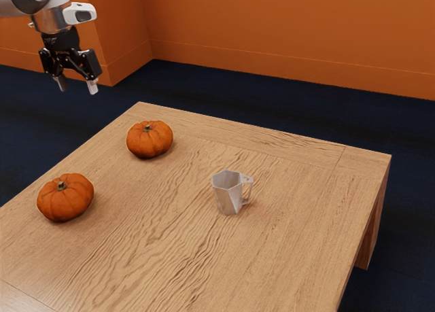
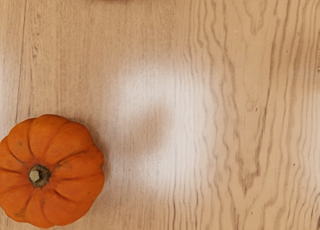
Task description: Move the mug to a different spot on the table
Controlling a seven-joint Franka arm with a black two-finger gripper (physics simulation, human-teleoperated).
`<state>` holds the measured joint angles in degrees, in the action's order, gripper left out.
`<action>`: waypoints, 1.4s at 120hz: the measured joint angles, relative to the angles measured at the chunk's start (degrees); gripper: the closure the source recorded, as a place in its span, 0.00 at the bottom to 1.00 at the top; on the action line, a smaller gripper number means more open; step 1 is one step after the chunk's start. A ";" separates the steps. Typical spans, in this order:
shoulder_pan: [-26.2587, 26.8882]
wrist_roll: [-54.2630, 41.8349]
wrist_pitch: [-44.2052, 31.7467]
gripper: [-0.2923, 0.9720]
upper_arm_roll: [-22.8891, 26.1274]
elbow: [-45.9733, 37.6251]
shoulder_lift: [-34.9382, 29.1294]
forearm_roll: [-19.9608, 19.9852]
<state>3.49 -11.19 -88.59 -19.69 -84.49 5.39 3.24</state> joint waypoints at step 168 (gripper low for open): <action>8.15 -18.03 -13.62 0.23 20.58 7.71 21.84 -4.79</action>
<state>11.64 -29.22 -102.22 0.89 -76.78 27.23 -1.55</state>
